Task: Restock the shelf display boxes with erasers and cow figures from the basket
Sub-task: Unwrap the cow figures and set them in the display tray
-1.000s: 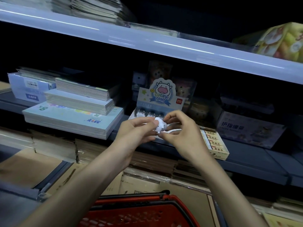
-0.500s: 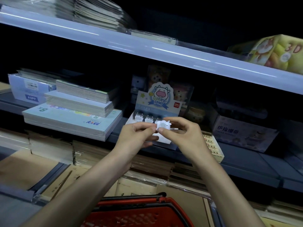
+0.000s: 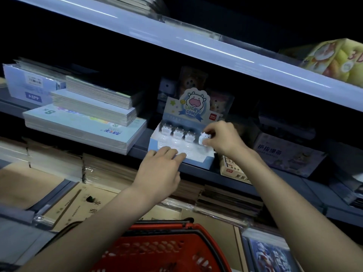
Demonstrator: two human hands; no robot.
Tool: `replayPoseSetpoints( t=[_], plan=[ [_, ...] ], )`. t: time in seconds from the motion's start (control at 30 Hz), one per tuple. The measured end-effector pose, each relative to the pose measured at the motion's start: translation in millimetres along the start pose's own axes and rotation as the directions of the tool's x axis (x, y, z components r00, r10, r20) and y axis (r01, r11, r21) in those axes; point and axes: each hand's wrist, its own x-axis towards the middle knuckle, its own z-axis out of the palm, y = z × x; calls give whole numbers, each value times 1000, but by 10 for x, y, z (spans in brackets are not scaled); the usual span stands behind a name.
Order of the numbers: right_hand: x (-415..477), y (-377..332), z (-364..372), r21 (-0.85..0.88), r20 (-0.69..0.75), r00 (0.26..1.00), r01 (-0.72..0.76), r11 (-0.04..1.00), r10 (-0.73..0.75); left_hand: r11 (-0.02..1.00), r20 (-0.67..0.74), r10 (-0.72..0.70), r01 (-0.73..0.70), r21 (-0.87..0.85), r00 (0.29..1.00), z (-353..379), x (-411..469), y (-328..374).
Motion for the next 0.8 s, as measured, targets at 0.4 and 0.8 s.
replayPoseSetpoints(
  t=[0.4,0.8],
  plan=[
    [378,78,263,-108,49,986,-151,983,157,998,-31,-17,15,-61,999,51,-4,14],
    [124,70,218,-112,2,998,-60,992,61,1000,-41,-12,11,-20,999,88,-1,8]
  ],
)
